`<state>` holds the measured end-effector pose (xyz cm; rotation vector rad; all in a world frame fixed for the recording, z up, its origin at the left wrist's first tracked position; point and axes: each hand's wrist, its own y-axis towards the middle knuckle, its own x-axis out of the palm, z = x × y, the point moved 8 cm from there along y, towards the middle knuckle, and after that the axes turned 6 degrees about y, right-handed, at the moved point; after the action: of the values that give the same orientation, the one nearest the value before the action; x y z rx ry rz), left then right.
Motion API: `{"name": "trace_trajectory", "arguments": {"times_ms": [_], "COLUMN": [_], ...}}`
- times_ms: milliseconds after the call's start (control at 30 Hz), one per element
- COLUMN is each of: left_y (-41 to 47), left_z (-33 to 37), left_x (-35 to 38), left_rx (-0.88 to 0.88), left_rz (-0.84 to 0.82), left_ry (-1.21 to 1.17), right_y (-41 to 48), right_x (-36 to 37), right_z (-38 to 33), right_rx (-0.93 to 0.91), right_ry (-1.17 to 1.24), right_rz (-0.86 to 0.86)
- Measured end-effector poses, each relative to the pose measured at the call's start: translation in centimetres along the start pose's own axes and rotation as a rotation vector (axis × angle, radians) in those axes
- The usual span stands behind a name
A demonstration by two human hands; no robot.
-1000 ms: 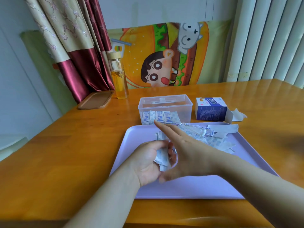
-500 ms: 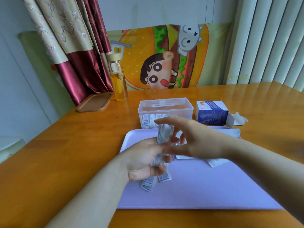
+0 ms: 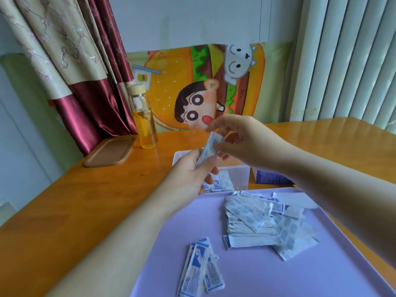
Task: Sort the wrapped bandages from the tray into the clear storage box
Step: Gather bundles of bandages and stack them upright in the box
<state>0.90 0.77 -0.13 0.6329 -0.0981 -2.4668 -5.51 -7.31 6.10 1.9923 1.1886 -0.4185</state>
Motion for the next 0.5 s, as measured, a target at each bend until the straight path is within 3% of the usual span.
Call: {"name": "trace_trajectory", "arguments": {"times_ms": [300,433,500], "left_y": [5.0,5.3,5.6], "left_z": [1.5,1.4,1.1], "left_x": [-1.2,-1.5,-1.9], "left_rx": [0.093,0.19,0.197], "left_rz": [-0.072,-0.011,0.014], "left_ry": [0.092,0.329,0.34], "right_y": [3.4,4.1,4.3], "right_x": [-1.6,-1.5,-1.3], "right_z": [0.9,2.1,2.8], "right_rx": [-0.03,-0.004,0.063], "right_ry": [-0.054,0.031,0.203], "right_rz": [0.044,0.089,0.083]}}
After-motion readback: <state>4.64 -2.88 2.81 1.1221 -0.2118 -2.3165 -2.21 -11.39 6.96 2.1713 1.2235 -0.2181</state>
